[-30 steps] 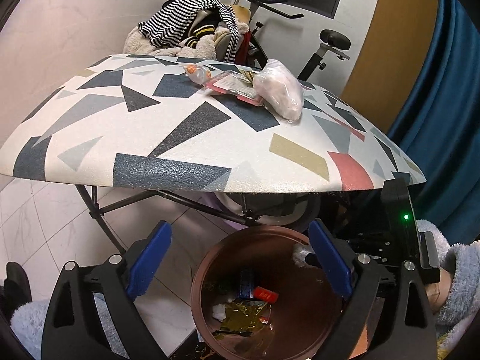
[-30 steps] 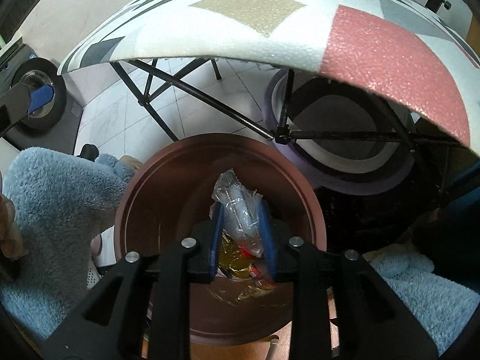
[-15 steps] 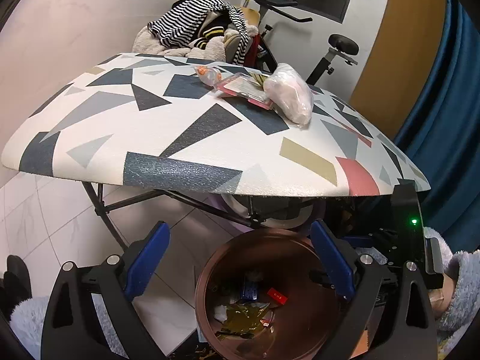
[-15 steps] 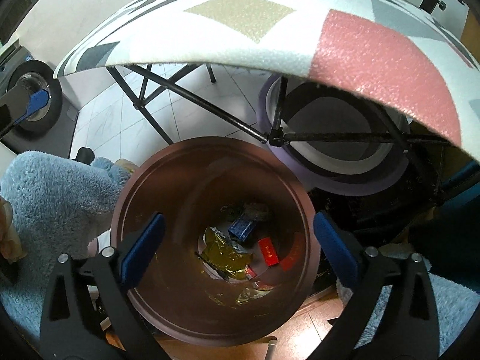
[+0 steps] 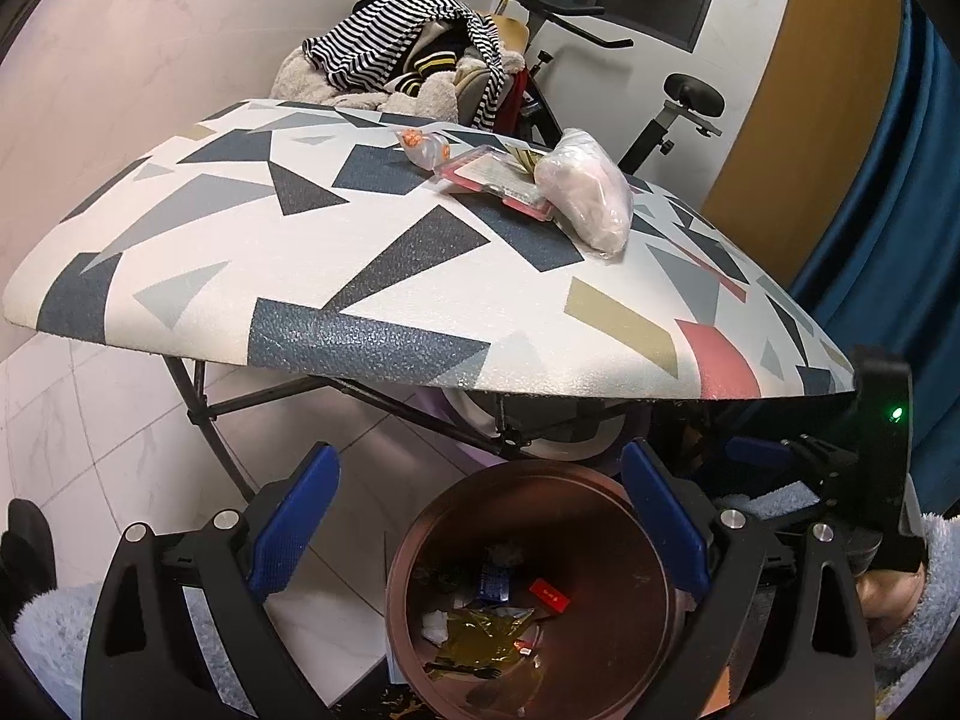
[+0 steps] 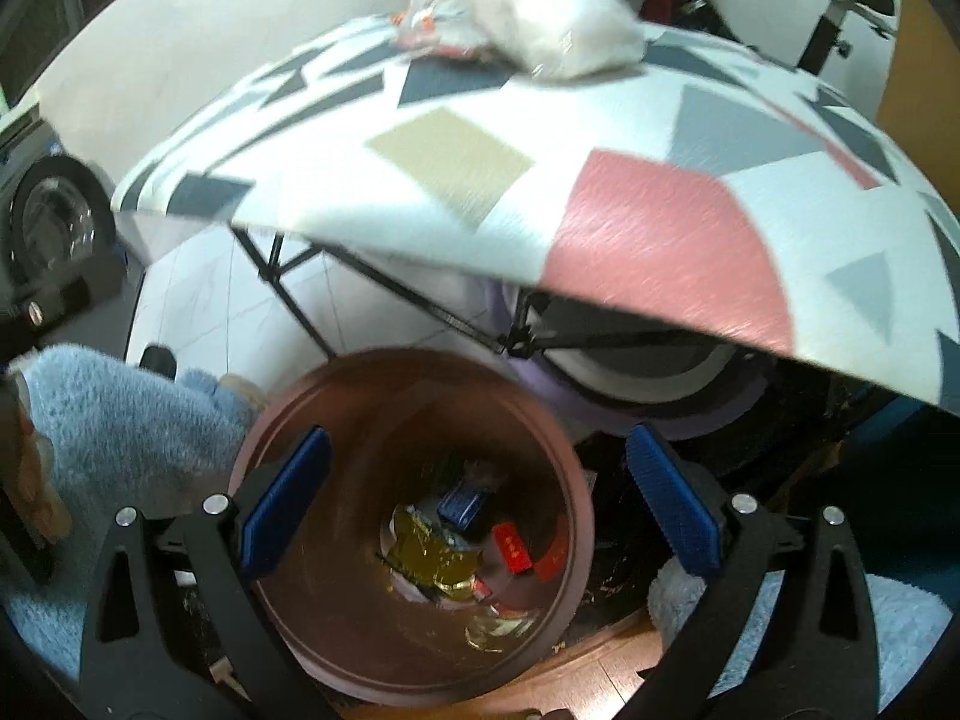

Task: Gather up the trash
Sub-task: 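Raise both tools from the bin back toward the table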

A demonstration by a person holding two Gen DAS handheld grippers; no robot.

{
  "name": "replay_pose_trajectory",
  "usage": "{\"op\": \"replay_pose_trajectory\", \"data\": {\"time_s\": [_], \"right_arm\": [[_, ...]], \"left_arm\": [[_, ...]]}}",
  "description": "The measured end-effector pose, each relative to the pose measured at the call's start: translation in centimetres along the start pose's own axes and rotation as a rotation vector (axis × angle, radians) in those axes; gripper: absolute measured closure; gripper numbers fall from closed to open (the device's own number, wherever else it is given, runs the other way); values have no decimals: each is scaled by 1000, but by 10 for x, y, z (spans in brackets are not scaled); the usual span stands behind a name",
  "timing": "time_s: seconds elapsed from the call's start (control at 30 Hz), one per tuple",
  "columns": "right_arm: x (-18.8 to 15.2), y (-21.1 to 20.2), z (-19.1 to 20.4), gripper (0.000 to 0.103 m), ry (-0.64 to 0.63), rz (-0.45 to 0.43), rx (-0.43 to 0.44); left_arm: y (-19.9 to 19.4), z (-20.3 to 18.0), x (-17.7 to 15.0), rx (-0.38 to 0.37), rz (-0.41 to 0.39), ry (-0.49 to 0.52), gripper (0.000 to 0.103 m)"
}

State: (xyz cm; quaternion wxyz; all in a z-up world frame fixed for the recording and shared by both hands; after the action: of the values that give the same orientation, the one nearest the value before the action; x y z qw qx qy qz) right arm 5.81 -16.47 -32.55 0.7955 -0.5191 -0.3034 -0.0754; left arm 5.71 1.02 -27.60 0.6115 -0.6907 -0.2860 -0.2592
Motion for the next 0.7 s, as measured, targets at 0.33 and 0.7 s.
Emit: {"op": "replay_pose_trajectory", "data": {"time_s": [0.33,0.7], "right_arm": [[31,-36,-21,6,62,-194,19],[105,-56,-57,6,71,-160,60]], "left_arm": [[-1,5,10,4,-10,-23,10],[-3,21,91,-13,-43,-72,10]]}}
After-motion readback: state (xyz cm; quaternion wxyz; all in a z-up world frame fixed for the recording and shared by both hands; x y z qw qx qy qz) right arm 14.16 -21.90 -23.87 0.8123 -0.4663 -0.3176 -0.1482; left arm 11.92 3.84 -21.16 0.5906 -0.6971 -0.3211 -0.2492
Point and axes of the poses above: each gripper's, at about its wrist camera, not at the fingertips, and y roughly the way its jaws point, z to its left, x to its top, the point moved 9 cm from there along y, roughly the way its jaws point, and after that the axes turned 11 degrees about x, right-handed, at the moved point
